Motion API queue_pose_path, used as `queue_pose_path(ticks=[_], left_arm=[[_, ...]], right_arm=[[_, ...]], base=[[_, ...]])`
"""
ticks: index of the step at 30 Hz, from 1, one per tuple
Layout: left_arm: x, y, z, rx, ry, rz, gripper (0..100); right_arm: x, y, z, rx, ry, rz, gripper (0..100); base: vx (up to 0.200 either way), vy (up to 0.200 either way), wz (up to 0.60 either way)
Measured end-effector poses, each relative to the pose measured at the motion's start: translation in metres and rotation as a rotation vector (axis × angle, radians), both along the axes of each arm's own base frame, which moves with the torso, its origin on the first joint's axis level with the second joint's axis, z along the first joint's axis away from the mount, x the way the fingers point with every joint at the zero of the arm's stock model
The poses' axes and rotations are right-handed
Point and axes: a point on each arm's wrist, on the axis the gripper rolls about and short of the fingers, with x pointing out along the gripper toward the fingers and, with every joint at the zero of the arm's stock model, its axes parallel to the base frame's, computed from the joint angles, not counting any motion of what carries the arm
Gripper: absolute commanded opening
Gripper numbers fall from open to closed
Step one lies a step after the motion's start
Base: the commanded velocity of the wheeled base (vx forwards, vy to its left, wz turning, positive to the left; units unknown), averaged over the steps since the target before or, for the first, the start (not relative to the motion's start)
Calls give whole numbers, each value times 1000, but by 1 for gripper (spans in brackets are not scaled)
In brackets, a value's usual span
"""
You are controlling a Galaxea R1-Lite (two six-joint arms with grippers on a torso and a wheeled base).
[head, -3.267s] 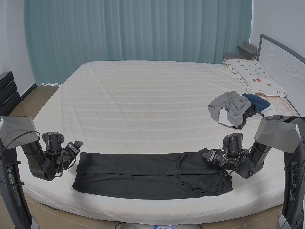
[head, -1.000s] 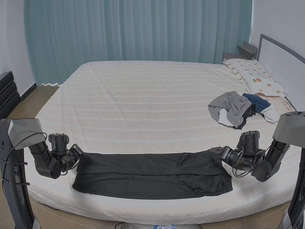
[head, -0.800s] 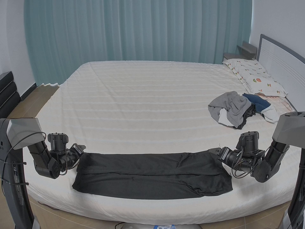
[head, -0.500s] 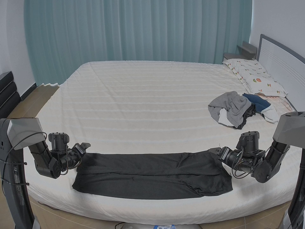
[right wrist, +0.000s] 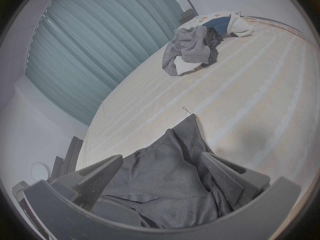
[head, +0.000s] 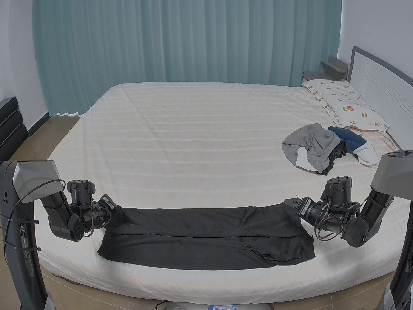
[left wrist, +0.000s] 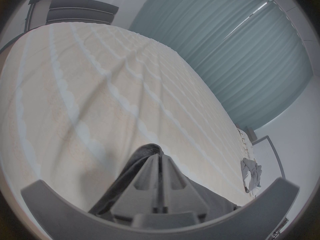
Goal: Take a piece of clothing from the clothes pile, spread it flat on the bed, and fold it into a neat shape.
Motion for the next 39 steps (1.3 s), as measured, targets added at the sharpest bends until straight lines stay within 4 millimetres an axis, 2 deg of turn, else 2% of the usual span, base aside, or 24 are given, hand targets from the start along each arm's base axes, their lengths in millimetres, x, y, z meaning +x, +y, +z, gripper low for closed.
queue_pose_path(ticks=[17, 29, 30, 39], left_arm=[[-4, 18, -1, 3, 8, 65, 0], [-4, 16, -1, 1, 10, 60, 0], [-4, 16, -1, 2, 9, 60, 100], [-9, 17, 3, -4, 14, 63, 100]], right_arm=[[-3, -2, 7, 1, -10, -5, 100], [-7, -3, 8, 1, -5, -4, 100], [-7, -3, 8, 0, -4, -4, 100], [-18, -5, 8, 1, 12, -3, 100]], base=[[0, 0, 0], [0, 0, 0], [0, 0, 0], [0, 0, 0]])
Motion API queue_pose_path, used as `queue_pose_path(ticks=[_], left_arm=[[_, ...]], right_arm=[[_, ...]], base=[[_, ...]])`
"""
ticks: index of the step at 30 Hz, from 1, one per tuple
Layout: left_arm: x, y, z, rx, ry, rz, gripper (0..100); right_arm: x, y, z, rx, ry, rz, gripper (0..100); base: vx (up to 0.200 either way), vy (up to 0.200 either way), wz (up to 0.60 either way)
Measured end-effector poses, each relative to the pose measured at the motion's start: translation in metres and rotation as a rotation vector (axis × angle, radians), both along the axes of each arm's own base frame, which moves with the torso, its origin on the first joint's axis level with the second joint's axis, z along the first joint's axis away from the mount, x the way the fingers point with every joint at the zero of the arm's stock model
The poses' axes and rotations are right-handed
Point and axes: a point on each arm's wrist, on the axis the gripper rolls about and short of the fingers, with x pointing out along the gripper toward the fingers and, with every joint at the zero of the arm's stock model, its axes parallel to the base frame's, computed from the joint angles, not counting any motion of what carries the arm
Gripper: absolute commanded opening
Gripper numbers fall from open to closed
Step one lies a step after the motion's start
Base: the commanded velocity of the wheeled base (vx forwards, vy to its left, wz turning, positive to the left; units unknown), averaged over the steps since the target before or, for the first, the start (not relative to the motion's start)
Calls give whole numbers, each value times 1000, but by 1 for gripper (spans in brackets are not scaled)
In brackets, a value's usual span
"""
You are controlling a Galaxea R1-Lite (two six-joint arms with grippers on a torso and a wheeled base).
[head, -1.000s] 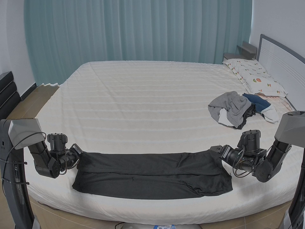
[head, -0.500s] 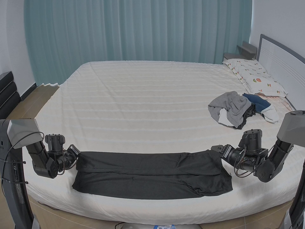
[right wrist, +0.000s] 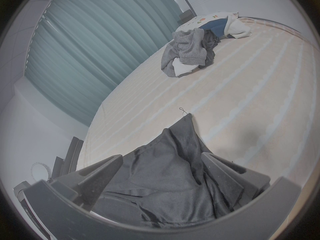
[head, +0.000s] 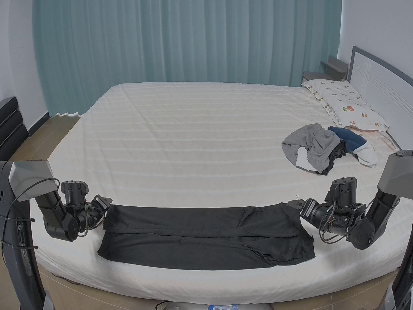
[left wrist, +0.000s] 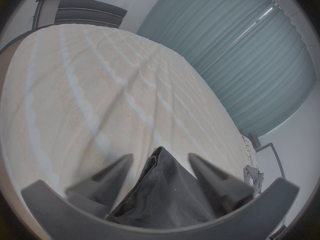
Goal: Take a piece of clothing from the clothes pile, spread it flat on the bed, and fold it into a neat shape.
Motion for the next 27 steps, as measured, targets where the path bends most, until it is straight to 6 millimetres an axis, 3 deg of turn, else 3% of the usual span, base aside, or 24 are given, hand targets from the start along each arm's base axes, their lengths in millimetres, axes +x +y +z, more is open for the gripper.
queue_pose_path(ticks=[7, 12, 27], left_arm=[[-21, 0, 10, -14, 17, -10, 100], [-33, -1, 15, -12, 6, -16, 100], [-70, -8, 3, 79, 96, -219, 100]], right_arm=[[-15, -4, 1, 22, 31, -18, 100], [-25, -6, 2, 33, 52, -28, 100], [-32, 4, 3, 48, 63, -13, 100]], base=[[0, 0, 0], [-200, 0, 0], [-13, 0, 0]])
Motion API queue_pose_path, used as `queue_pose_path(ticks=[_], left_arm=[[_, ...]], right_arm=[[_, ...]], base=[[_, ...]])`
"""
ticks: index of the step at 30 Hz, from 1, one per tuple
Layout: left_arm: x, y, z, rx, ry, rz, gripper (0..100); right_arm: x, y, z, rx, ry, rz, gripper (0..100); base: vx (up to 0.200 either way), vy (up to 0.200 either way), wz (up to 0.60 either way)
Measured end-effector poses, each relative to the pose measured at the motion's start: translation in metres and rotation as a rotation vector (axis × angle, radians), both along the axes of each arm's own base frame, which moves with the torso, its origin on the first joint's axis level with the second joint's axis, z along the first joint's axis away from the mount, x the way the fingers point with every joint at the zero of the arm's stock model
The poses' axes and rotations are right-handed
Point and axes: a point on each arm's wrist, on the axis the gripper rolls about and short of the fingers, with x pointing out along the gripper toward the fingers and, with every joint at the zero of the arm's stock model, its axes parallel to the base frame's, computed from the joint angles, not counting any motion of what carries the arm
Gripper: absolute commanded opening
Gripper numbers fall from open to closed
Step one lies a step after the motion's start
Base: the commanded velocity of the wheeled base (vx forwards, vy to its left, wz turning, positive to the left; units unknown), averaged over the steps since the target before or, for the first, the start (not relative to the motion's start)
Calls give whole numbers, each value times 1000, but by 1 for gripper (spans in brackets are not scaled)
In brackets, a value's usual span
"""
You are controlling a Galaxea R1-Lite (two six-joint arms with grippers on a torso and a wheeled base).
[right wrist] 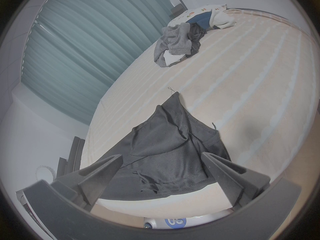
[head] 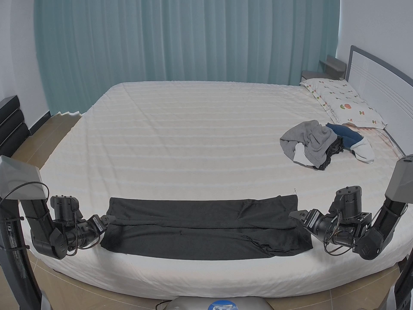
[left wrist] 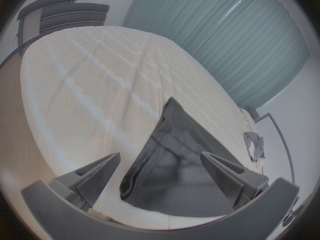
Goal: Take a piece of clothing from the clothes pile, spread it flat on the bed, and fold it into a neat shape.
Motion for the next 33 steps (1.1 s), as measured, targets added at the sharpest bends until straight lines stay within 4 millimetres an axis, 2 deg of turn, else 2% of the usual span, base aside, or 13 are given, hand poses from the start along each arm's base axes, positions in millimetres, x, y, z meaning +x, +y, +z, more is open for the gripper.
queue_pose_path(ticks=[8, 9, 33], left_arm=[[-8, -10, -9, 12, 36, -40, 100], [-8, -11, -11, 12, 38, -42, 0], [-14, -3, -21, 208, 92, -8, 0]], right_arm=[[0, 2, 0, 0, -2, 4, 100], [0, 2, 0, 0, -2, 5, 100], [1, 2, -1, -2, 1, 2, 100]], base=[[0, 0, 0], [0, 0, 0], [0, 0, 0]])
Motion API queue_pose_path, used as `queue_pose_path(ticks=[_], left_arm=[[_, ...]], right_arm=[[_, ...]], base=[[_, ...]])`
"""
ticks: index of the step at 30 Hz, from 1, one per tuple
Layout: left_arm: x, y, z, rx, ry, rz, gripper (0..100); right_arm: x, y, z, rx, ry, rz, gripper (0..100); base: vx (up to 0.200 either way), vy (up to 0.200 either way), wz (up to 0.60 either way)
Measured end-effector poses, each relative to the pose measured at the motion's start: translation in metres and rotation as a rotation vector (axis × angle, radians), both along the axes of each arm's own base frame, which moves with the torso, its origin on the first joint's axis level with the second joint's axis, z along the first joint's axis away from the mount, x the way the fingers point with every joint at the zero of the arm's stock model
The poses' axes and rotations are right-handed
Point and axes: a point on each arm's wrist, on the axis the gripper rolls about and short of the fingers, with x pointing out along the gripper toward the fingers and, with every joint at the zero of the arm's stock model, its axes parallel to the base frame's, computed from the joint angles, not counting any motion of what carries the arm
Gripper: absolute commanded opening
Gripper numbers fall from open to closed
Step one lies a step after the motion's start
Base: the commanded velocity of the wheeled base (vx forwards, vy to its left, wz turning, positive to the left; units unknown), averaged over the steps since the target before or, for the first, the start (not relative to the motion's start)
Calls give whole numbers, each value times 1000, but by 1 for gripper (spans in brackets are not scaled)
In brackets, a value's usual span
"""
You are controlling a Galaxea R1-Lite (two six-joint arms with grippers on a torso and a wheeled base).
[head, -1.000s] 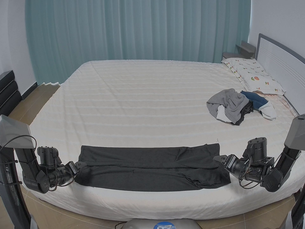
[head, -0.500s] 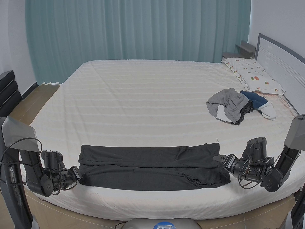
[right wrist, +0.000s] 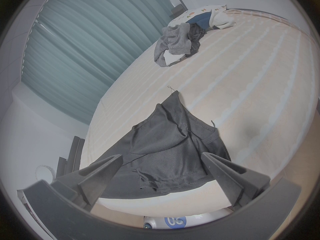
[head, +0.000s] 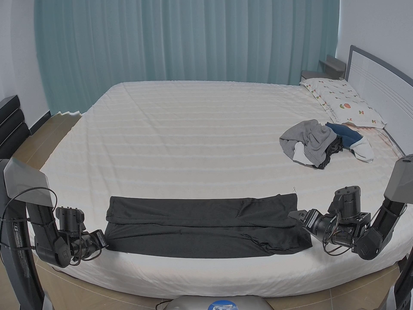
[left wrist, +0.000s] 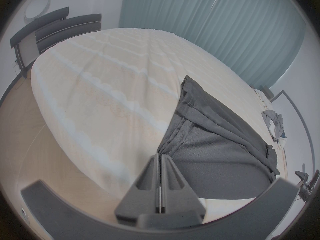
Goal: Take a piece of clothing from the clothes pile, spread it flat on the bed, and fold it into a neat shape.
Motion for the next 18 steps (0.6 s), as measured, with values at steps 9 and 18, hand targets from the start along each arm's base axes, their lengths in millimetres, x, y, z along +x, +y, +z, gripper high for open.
queue_pose_path(ticks=[9, 18], left_arm=[[-1, 4, -3, 31, 10, 0, 100], [4, 9, 8, -24, -52, 30, 100]], right_arm=[[0, 0, 0, 0, 1, 1, 100], [0, 0, 0, -1, -1, 2, 100]], base=[[0, 0, 0], [0, 0, 0]])
